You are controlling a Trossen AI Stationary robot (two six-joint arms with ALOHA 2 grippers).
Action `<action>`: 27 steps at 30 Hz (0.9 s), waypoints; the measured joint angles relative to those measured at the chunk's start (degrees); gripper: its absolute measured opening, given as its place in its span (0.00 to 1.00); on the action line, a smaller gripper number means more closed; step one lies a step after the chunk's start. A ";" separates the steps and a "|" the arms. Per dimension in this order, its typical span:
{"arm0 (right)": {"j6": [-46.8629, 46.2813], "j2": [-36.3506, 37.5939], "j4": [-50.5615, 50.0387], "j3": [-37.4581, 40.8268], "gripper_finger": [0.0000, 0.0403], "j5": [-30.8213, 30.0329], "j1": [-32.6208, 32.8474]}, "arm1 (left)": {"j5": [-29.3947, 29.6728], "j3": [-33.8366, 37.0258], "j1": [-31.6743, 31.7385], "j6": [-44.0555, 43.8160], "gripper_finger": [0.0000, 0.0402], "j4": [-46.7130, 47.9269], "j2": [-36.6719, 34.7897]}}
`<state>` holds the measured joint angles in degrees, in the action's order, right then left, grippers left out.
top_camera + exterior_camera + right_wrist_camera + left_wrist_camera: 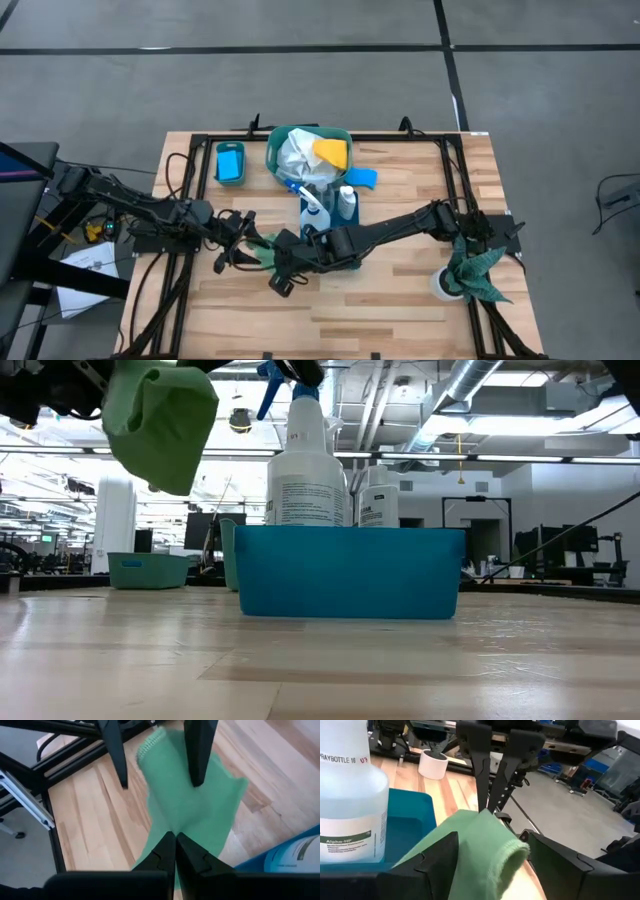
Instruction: Pick & Place Kitchen Items
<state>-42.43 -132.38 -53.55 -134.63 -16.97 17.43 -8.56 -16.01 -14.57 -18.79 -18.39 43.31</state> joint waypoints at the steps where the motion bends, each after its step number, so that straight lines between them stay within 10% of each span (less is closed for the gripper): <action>1: 0.26 0.00 0.03 0.00 0.00 0.00 0.00 | -0.02 0.00 0.00 -0.06 0.58 0.04 -0.02; 27: -0.23 0.00 1.93 0.00 0.00 -1.14 0.17 | -1.47 0.00 0.00 -3.41 0.02 0.59 -0.11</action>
<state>-42.65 -132.38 -51.62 -134.63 -18.11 17.61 -10.03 -16.01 -14.57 -22.19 -17.80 43.20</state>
